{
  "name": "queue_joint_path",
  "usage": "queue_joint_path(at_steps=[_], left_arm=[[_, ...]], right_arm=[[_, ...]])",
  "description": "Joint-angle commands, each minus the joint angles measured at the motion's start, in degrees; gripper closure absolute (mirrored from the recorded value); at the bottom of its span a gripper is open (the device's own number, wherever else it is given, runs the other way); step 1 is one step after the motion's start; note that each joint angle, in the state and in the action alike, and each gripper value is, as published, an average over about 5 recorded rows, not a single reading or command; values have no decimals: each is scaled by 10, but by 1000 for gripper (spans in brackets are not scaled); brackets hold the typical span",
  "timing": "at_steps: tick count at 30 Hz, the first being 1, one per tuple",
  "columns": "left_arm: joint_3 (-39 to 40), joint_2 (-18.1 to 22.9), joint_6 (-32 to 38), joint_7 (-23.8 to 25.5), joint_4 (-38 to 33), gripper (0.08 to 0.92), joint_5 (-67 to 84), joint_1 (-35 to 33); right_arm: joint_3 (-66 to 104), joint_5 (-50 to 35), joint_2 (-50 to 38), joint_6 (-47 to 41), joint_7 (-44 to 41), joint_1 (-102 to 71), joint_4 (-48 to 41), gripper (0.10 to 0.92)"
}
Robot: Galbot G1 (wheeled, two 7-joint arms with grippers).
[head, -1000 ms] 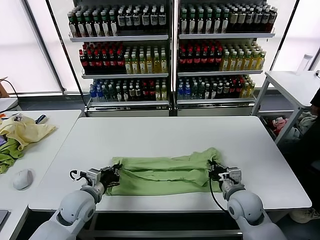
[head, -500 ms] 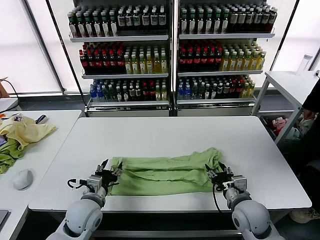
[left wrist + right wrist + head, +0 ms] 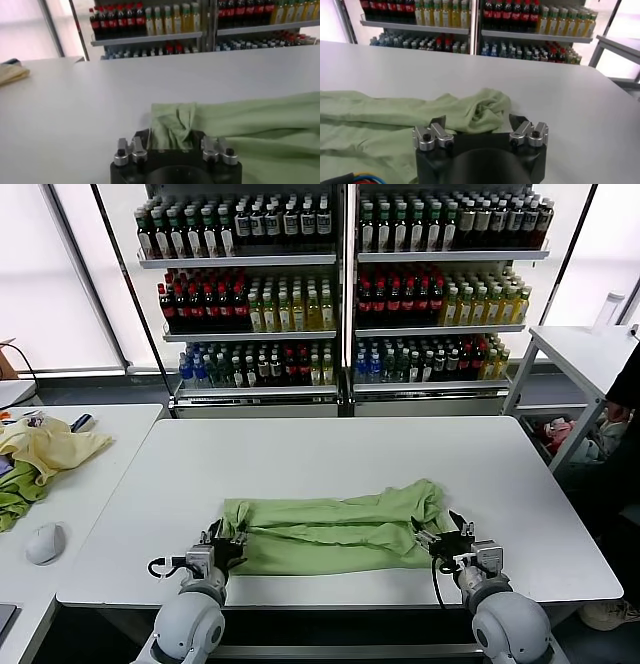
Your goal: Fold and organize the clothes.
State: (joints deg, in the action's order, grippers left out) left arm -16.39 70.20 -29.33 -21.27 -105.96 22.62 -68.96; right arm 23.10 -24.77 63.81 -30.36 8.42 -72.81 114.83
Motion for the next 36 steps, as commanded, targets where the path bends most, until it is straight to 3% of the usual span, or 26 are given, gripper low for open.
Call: queue_joint_path(at_steps=[1, 6, 12, 18, 23, 29, 36], left_arm=[[-21, 19, -11, -5, 12, 521, 56, -8], [-58, -7, -12, 11, 13, 669, 101, -9], [-132, -76, -11, 28, 11, 834, 130, -5], [-225, -160, -8, 40, 15, 873, 144, 0], [-293, -194, -9, 39, -6, 873, 208, 1], [-268, -157, -11, 40, -108, 873, 362, 1], [-149, -46, -10, 30, -199, 873, 451, 6]], right_arm=[[0, -3, 0, 0, 1, -4, 6, 203], [-2, -7, -3, 2, 0, 3, 6, 203], [-1, -8, -9, 22, -2, 12, 5, 203], [-3, -11, -13, 29, -3, 20, 9, 203], [-2, -13, -18, 31, -4, 20, 15, 203], [-4, -12, -19, 32, -4, 22, 15, 203], [-7, -7, -23, 34, -5, 20, 18, 203]])
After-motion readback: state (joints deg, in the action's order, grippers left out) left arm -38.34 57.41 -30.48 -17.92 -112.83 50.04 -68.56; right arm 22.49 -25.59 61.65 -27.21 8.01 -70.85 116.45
